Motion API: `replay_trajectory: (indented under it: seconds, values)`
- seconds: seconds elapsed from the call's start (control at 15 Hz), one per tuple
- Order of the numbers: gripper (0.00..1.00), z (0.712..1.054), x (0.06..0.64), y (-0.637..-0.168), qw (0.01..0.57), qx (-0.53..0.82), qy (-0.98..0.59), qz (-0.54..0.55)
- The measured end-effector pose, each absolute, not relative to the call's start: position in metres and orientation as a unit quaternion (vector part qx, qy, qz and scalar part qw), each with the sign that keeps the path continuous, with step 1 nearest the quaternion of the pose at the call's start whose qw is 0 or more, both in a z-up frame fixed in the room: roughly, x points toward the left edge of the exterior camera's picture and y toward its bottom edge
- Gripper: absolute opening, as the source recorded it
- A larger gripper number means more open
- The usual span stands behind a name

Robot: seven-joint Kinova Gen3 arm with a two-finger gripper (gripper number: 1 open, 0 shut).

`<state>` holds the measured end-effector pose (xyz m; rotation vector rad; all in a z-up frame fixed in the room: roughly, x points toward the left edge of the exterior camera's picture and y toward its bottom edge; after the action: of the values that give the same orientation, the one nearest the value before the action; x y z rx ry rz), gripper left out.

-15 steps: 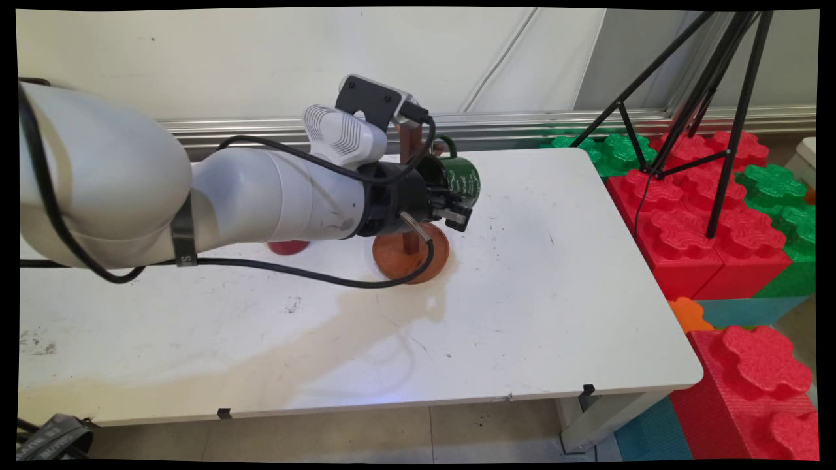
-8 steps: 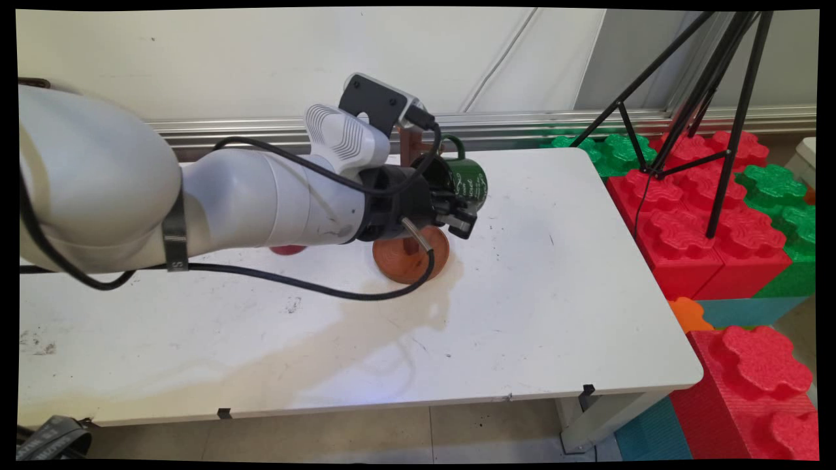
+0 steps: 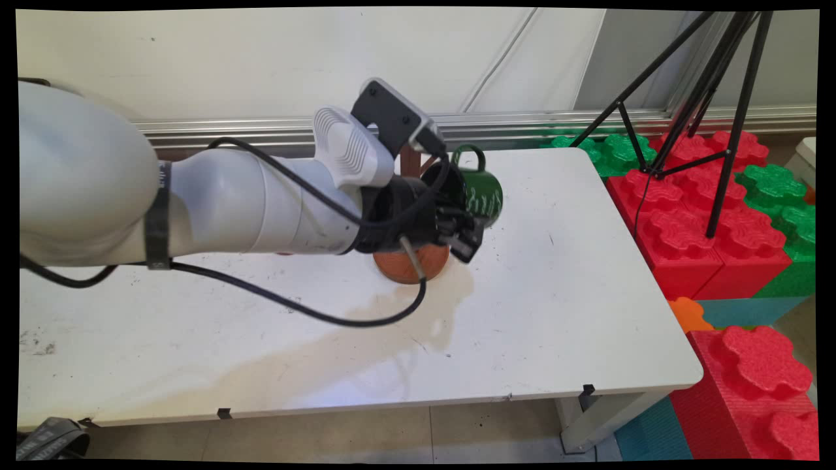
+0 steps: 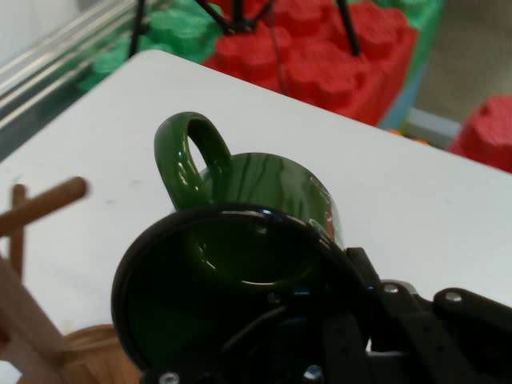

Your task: Place the picked object on the table

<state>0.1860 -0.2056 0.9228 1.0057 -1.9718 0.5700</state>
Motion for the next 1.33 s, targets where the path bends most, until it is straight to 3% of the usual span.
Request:
replay_trajectory:
  seconds: [0.47,1.33]
  values:
    - [0.00,0.930,0.205,-0.198,0.372,0.334,-0.841,0.206]
    - [0.00,0.935,0.283,-0.195,0.232,0.277,-0.917,0.169]
